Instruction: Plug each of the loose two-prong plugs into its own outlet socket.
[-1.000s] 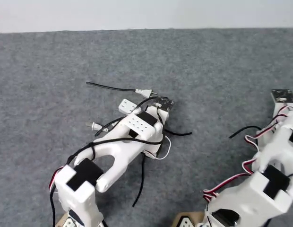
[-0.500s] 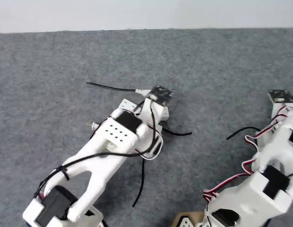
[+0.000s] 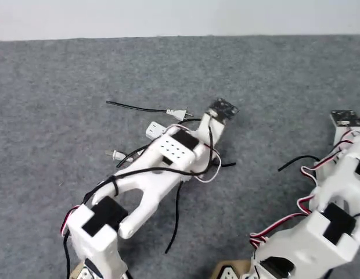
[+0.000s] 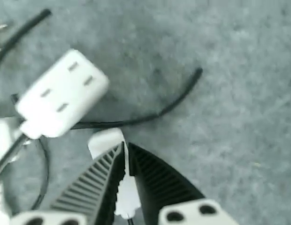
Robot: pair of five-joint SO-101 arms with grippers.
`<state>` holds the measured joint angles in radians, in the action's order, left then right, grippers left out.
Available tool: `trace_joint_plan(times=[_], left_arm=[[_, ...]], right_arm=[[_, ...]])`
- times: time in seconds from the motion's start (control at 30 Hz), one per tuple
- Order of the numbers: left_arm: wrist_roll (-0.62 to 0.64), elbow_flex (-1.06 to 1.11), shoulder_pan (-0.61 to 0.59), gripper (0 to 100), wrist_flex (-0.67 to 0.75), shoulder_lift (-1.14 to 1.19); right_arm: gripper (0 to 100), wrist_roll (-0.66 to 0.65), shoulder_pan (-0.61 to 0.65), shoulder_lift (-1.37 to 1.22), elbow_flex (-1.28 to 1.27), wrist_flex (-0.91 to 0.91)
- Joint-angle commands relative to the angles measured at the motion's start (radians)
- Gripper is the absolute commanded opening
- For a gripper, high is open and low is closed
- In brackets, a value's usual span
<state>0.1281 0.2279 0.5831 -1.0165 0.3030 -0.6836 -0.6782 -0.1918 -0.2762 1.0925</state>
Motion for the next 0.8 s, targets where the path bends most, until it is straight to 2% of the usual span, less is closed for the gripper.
trace_joint_plan(times=[0.0,0.2,0.43,0.63,0.77], left_arm=[[0.058,-0.007,-0.087,1,-0.035,0.035],[0.06,0.008,-0.199,1,-0.106,0.04],[0.06,0.053,-0.269,1,-0.112,0.031],[0.06,0.05,-0.27,1,-0.135,0.025],[0.058,0.047,-0.261,1,-0.132,-0.091]], right_arm=[[22.0,0.012,0.012,0.01,0.049,0.013],[22.0,0.012,0.005,0.01,0.049,0.01],[22.0,0.012,0.002,0.01,0.049,0.01],[22.0,0.02,0.001,0.013,0.049,0.008],[22.0,0.021,0.007,0.016,0.049,0.008]])
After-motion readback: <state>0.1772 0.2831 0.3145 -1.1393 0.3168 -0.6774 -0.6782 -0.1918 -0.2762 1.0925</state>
